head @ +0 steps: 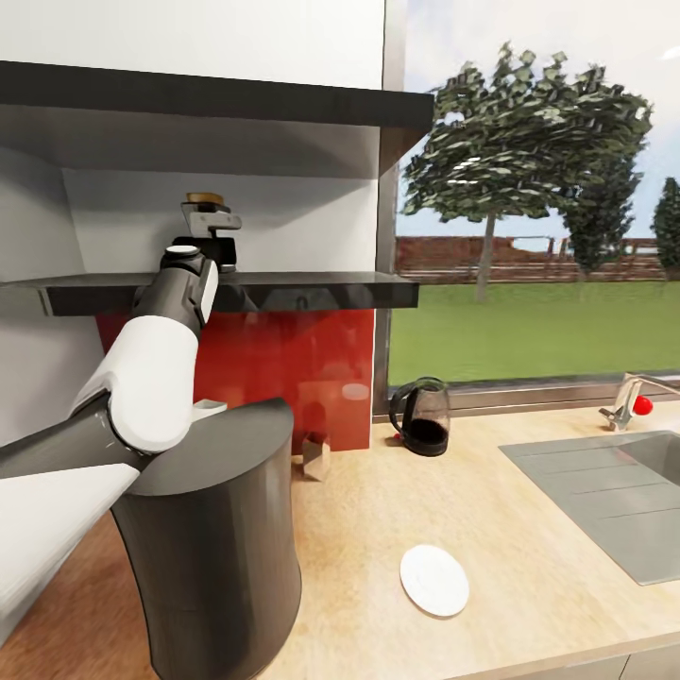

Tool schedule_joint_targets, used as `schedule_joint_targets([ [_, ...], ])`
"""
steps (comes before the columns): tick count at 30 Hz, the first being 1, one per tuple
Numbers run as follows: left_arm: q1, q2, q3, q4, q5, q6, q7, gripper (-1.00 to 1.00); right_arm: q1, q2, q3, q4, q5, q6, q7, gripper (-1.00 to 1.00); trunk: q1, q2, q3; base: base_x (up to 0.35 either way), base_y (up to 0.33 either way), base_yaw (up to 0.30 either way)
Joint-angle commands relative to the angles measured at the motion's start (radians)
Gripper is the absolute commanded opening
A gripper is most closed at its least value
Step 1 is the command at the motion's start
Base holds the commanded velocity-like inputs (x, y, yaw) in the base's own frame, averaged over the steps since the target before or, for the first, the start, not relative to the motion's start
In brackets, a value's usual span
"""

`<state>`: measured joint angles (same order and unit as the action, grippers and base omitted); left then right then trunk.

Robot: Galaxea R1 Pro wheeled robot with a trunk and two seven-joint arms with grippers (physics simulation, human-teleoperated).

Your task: Set up a coffee station on the kitchen countertop: keep the coffee maker on the countertop, move the bottle of coffee from the kitchen shelf to the counter next to the coffee maker, place a paper coffee filter on top of the coffee maker, put the saucer next to the coffee maker with the coffee cup on the saucer, and place the electric kettle next to the coffee maker.

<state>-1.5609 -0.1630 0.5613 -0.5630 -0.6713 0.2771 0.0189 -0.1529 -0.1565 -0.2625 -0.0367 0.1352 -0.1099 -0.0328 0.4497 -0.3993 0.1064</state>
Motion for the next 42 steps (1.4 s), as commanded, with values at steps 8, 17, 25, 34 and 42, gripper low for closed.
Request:
schedule_joint_targets([
  [8, -0.001, -0.001, 0.002, -0.001, -0.005, 0.005, -0.003, -1.0, 0.0, 0.0, -0.009, 0.001, 0.01, -0.004, -0.002, 1.0, 0.0, -0.001, 0.0, -0.087, 0.0, 0.0],
  [17, -0.002, -0.001, -0.005, -0.001, -0.005, 0.006, -0.004, -1.0, 0.0, 0.0, -0.01, 0.001, 0.009, -0.004, -0.002, 1.0, 0.0, -0.001, 0.0, -0.316, 0.001, 0.0],
  [25, -0.002, -0.002, -0.004, -0.003, -0.007, 0.008, -0.002, -1.0, 0.0, 0.0, -0.01, 0.001, 0.009, -0.005, -0.002, 1.0, 0.0, -0.001, 0.005, -0.335, 0.063, -0.09],
  [34, -0.002, -0.002, -0.003, -0.003, -0.006, 0.007, -0.002, -1.0, 0.0, 0.0, -0.01, 0.001, 0.009, -0.005, -0.002, 1.0, 0.0, -0.001, 0.008, -0.336, 0.038, -0.055],
  [42, -0.001, 0.0, 0.002, -0.005, -0.005, 0.004, -0.006, -1.0, 0.0, 0.0, -0.011, 0.0, 0.009, -0.005, -0.002, 1.0, 0.0, -0.001, 0.009, -0.338, 0.0, -0.001],
])
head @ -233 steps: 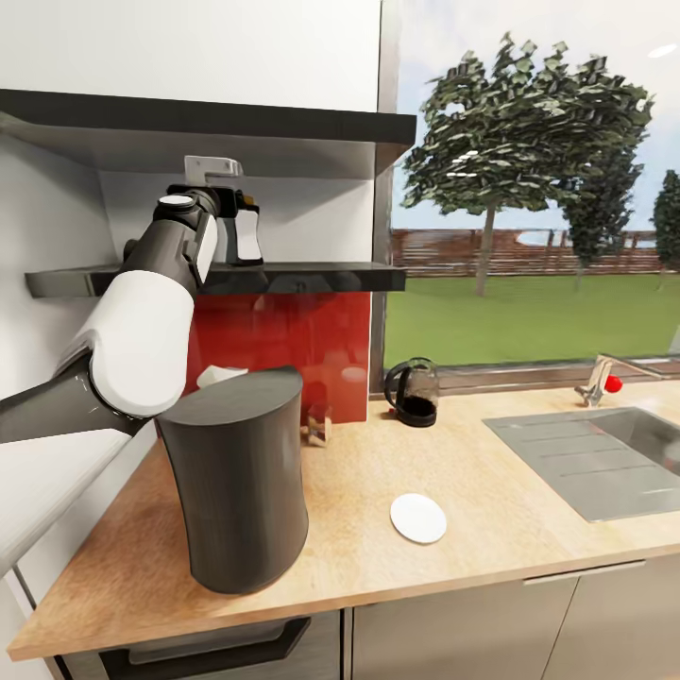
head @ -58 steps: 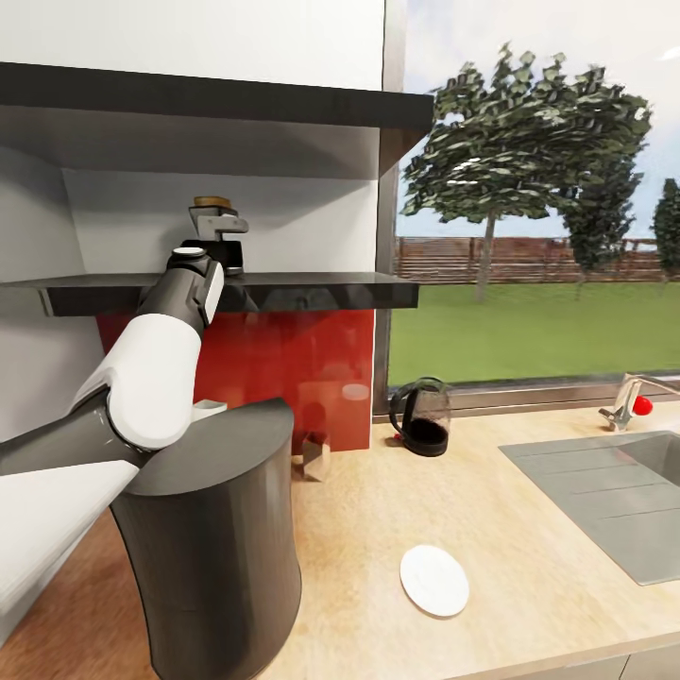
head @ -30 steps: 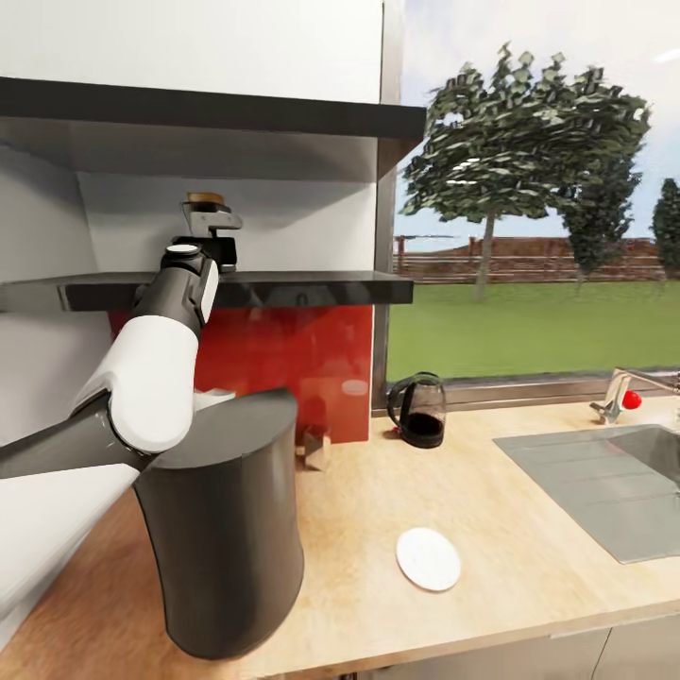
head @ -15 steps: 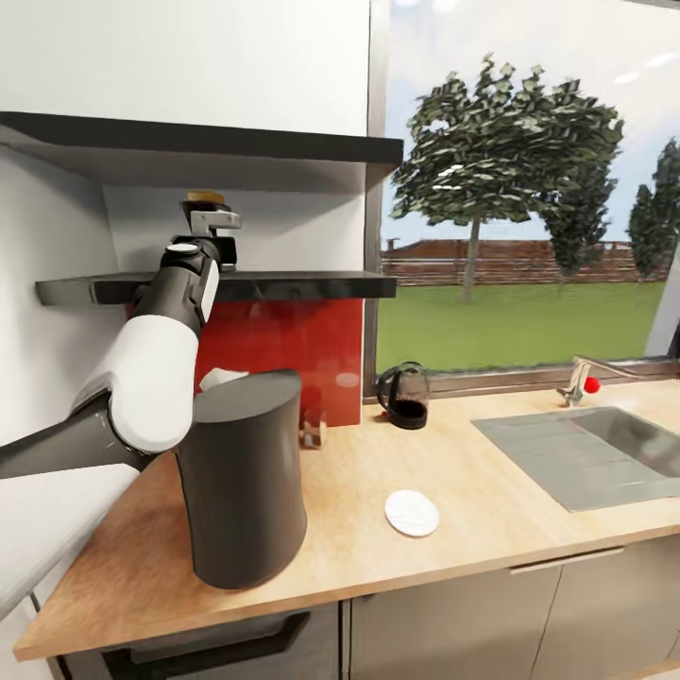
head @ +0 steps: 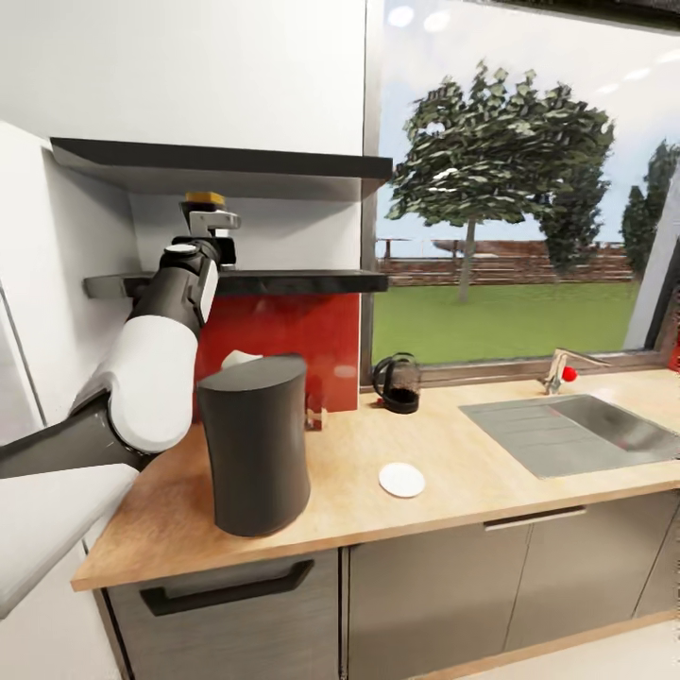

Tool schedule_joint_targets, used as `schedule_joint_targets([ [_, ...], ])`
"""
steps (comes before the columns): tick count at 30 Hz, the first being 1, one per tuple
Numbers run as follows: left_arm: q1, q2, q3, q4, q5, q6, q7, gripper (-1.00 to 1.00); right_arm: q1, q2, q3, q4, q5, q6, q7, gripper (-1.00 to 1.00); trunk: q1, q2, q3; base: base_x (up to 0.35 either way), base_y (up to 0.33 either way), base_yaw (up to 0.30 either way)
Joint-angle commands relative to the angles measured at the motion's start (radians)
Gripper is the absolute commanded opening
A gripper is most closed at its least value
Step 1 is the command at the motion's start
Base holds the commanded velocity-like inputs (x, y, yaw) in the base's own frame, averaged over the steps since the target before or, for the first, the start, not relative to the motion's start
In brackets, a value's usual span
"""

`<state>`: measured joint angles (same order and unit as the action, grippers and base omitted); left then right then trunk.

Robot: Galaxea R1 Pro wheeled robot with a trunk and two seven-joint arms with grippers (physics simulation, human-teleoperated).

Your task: Set up a coffee station on the kitchen countertop: keep the coffee maker on the countertop, move the bottle of coffee from the kitchen shelf to the counter next to the coffee maker, place a paper coffee filter on top of the coffee maker, put the saucer next to the coffee maker with the coffee cup on the saucer, and place the electric kettle next to the coffee maker.

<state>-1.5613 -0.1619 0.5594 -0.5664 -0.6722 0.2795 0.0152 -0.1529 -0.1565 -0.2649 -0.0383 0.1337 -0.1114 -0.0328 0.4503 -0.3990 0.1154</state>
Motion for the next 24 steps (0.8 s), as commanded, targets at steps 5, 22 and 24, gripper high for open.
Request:
schedule_joint_targets([
  [5, 0.0, 0.037, 0.007, -0.006, -0.005, 0.0, -0.087, -1.0, 0.0, 0.0, -0.008, 0.001, 0.01, -0.004, -0.002, 1.0, 0.0, -0.001, 0.0, -0.338, 0.0, 0.0],
  [22, 0.007, 0.193, 0.008, -0.063, 0.053, -0.008, -0.605, -1.0, 0.0, 0.002, -0.009, -0.001, 0.009, -0.005, -0.002, 1.0, 0.0, -0.001, 0.0, -0.261, 0.0, 0.0],
  [24, 0.057, 0.198, 0.008, -0.137, 0.062, -0.005, -0.655, -1.0, 0.0, 0.002, -0.01, -0.002, 0.009, -0.005, -0.002, 1.0, 0.0, -0.001, 0.0, -0.011, 0.0, 0.0],
])
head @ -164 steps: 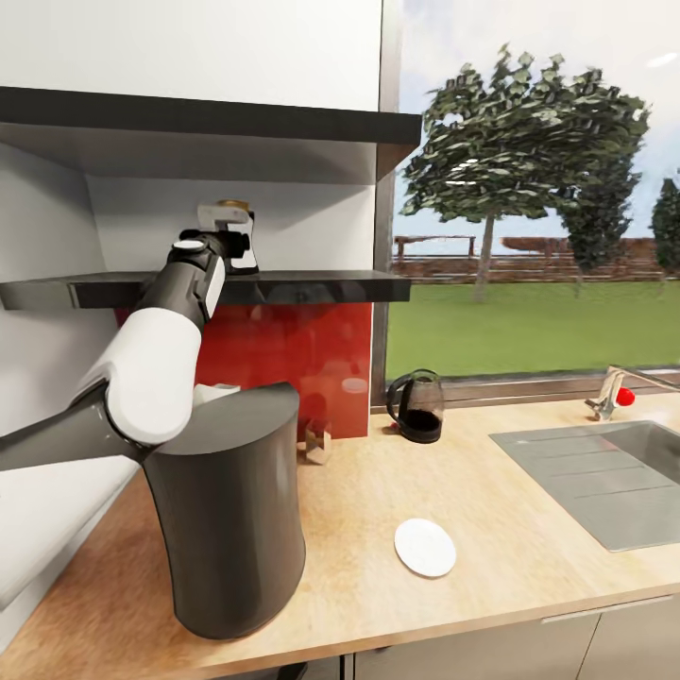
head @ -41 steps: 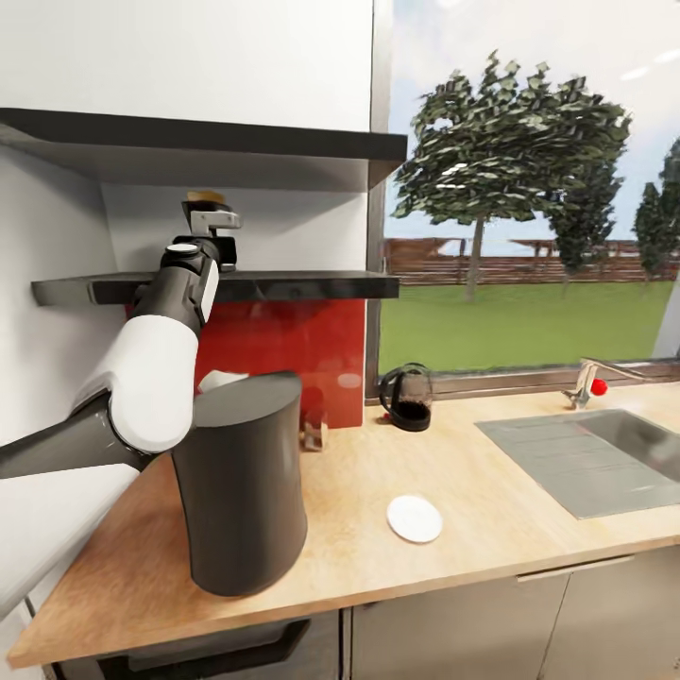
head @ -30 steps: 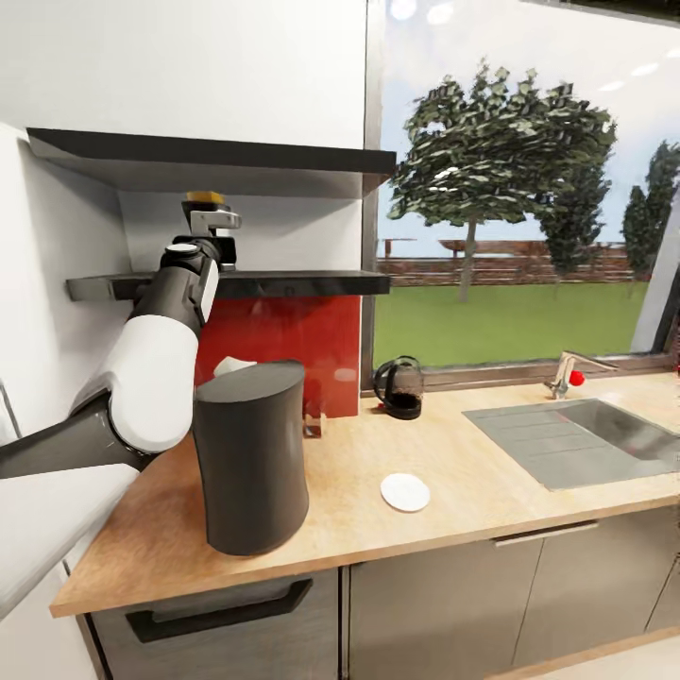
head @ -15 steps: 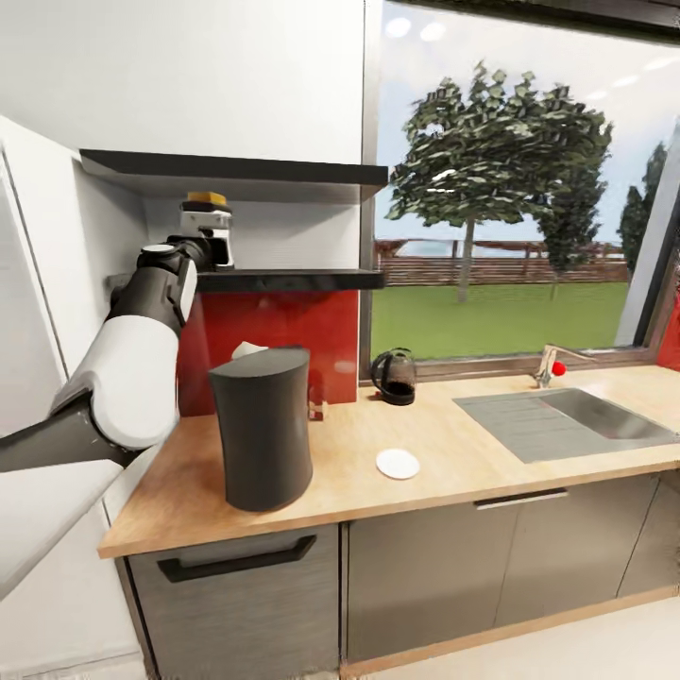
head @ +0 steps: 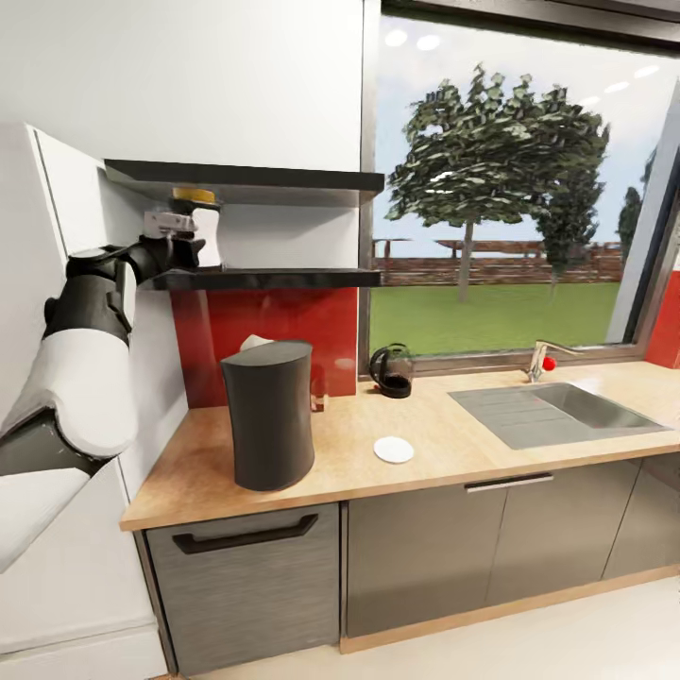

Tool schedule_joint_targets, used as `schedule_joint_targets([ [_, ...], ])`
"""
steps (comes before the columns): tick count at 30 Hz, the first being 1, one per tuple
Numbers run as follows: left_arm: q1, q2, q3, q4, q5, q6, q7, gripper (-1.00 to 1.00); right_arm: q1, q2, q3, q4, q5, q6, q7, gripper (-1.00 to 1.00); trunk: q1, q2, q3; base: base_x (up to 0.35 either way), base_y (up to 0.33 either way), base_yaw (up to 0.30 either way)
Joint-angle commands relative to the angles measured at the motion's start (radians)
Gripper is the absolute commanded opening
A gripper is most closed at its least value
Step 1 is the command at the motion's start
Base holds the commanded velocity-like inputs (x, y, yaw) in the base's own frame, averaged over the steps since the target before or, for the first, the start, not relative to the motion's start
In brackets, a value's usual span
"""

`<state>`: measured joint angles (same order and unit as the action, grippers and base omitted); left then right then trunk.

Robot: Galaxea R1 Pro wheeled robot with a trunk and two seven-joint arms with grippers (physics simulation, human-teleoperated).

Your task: Set up a coffee station on the kitchen countertop: keep the coffee maker on the countertop, move the bottle of coffee from the kitchen shelf to the counter next to the coffee maker, place a paper coffee filter on top of the coffee maker, put the saucer next to the coffee maker with the coffee cup on the saucer, and place the electric kettle next to the coffee maker.

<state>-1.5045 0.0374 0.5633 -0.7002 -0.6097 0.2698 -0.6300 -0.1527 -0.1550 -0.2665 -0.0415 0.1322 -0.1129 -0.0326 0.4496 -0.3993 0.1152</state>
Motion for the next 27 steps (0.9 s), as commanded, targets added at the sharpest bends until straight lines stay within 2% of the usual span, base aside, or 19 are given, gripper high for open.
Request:
schedule_joint_targets([
  [1, 0.032, 0.0, 0.004, -0.059, 0.002, 0.007, -0.038, -1.0, -0.001, 0.0, -0.008, 0.002, 0.01, -0.004, -0.003, 1.0, 0.0, -0.001, 0.0, -0.004, 0.0, 0.0],
  [5, 0.124, 0.001, 0.005, -0.217, 0.003, 0.013, -0.123, -1.0, -0.001, 0.007, -0.008, 0.0, 0.01, -0.004, -0.003, 1.0, 0.0, -0.001, 0.0, -0.001, 0.0, 0.0],
  [11, 0.211, 0.0, 0.006, -0.33, 0.008, 0.047, -0.157, -1.0, -0.001, 0.027, -0.008, -0.027, 0.01, -0.004, -0.003, 1.0, 0.0, -0.001, 0.0, 0.0, 0.0, 0.0],
  [16, 0.339, 0.001, 0.008, -0.428, 0.07, 0.059, -0.16, -1.0, -0.001, 0.036, -0.008, -0.032, 0.01, -0.004, -0.003, 1.0, 0.0, -0.001, 0.0, 0.0, 0.0, 0.0],
  [21, 0.473, 0.0, 0.008, -0.457, 0.084, 0.052, -0.154, -1.0, -0.001, 0.042, -0.008, -0.032, 0.01, -0.004, -0.003, 1.0, 0.0, -0.001, 0.0, 0.0, 0.0, 0.0],
  [23, 0.508, 0.0, 0.013, -0.459, 0.084, 0.049, -0.149, -1.0, -0.001, 0.043, -0.008, -0.032, 0.01, -0.005, -0.003, 1.0, 0.0, -0.001, 0.0, 0.0, 0.0, 0.0],
  [26, 0.565, -0.004, 0.051, -0.458, 0.086, 0.034, -0.122, -1.0, -0.001, 0.044, -0.008, -0.032, 0.01, -0.005, -0.003, 1.0, 0.0, -0.001, 0.0, 0.0, 0.0, 0.0],
  [27, 0.583, -0.005, 0.068, -0.454, 0.086, 0.003, -0.107, -1.0, -0.001, 0.044, -0.007, -0.032, 0.01, -0.005, -0.003, 1.0, 0.0, -0.001, 0.0, 0.0, 0.0, 0.0],
])
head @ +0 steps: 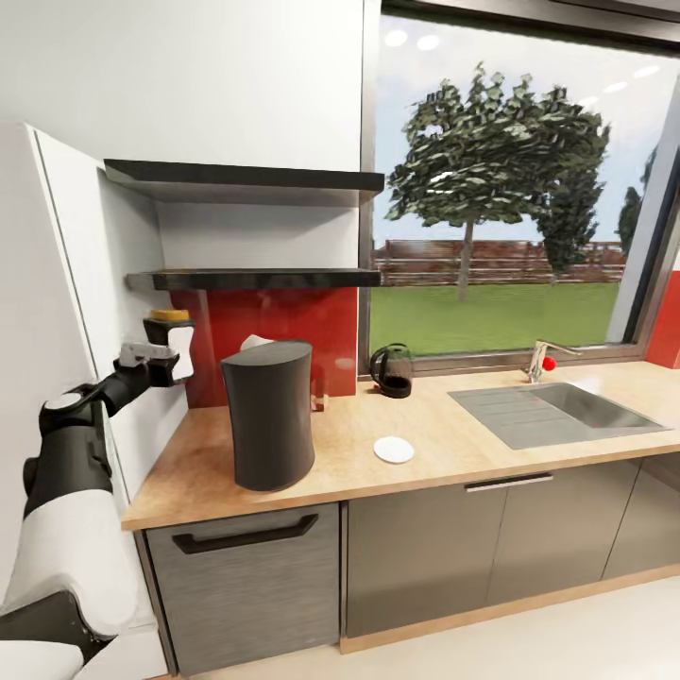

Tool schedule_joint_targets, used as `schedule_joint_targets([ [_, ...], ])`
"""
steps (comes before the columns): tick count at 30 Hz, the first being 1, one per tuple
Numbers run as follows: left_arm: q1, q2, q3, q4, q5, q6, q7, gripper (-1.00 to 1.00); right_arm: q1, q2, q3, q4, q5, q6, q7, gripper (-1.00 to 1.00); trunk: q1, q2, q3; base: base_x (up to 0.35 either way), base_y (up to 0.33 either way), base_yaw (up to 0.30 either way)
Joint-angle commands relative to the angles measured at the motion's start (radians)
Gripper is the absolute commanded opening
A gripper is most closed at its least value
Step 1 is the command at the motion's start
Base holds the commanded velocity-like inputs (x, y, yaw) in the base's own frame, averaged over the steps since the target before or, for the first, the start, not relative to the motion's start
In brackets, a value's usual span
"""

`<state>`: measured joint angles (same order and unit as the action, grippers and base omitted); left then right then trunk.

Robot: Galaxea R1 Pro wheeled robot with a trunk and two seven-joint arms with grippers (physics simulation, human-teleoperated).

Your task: Set up a coffee station on the kitchen countertop: keep the coffee maker on the countertop, move the bottle of coffee from the kitchen shelf to the counter next to the coffee maker, place a paper coffee filter on top of the coffee maker, put the saucer next to the coffee maker with the coffee cup on the saucer, and place the electric kettle next to the coffee maker.

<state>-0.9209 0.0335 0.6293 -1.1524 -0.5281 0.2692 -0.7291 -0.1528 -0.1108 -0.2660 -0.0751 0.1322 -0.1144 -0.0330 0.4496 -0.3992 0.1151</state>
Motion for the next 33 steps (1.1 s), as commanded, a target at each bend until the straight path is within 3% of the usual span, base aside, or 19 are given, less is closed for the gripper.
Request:
schedule_joint_targets([
  [1, 0.022, -0.005, 0.023, 0.004, 0.003, -0.054, 0.014, -1.0, -0.001, 0.0, -0.008, 0.002, 0.01, -0.004, -0.002, 1.0, 0.0, -0.001, 0.0, 0.0, 0.0, 0.0],
  [4, 0.07, -0.008, 0.045, 0.009, 0.009, -0.113, 0.082, -1.0, -0.001, 0.0, -0.008, 0.002, 0.01, -0.006, -0.002, 1.0, 0.0, -0.001, 0.0, 0.0, 0.0, 0.0],
  [6, 0.11, -0.005, 0.069, 0.017, 0.051, -0.127, 0.132, -1.0, -0.001, 0.0, -0.009, 0.002, 0.01, -0.019, -0.002, 1.0, 0.0, -0.001, 0.0, 0.0, 0.0, 0.0],
  [9, 0.142, 0.0, 0.079, 0.023, 0.099, -0.134, 0.148, -1.0, -0.001, 0.001, -0.008, 0.002, 0.01, -0.03, -0.002, 1.0, 0.0, -0.001, 0.0, 0.0, 0.0, 0.0],
  [13, 0.165, -0.007, 0.075, 0.026, 0.112, -0.138, 0.152, -1.0, -0.001, 0.017, -0.008, 0.002, 0.01, -0.033, -0.002, 1.0, 0.0, -0.001, 0.0, 0.0, 0.0, 0.0],
  [19, 0.171, -0.014, 0.074, 0.045, 0.112, -0.144, 0.154, -1.0, -0.001, 0.02, -0.008, 0.002, 0.01, -0.034, -0.003, 1.0, 0.0, -0.001, 0.0, 0.0, 0.0, 0.0],
  [21, 0.172, -0.014, 0.075, 0.096, 0.112, -0.189, 0.174, -1.0, -0.001, 0.02, -0.009, 0.002, 0.01, -0.034, -0.004, 1.0, 0.0, -0.001, 0.0, 0.0, 0.0, 0.0],
  [25, 0.172, -0.015, 0.076, 0.226, 0.116, -0.302, 0.346, -1.0, -0.001, 0.02, -0.009, 0.002, 0.011, -0.034, -0.004, 1.0, 0.0, -0.001, 0.0, 0.0, 0.0, 0.0],
  [27, 0.173, -0.015, 0.074, 0.332, 0.117, -0.379, 0.431, -1.0, -0.001, 0.02, -0.009, 0.002, 0.011, -0.034, -0.004, 1.0, 0.0, -0.001, 0.0, 0.0, 0.0, 0.0],
  [29, 0.173, -0.019, 0.073, 0.406, 0.115, -0.442, 0.46, -1.0, -0.001, 0.02, -0.009, 0.002, 0.011, -0.034, -0.004, 1.0, 0.0, -0.001, 0.0, 0.0, 0.0, 0.0],
  [33, 0.172, -0.024, 0.072, 0.464, 0.113, -0.482, 0.467, -1.0, -0.001, 0.02, -0.009, 0.002, 0.011, -0.034, -0.004, 1.0, 0.0, -0.001, 0.0, 0.0, 0.0, 0.0],
])
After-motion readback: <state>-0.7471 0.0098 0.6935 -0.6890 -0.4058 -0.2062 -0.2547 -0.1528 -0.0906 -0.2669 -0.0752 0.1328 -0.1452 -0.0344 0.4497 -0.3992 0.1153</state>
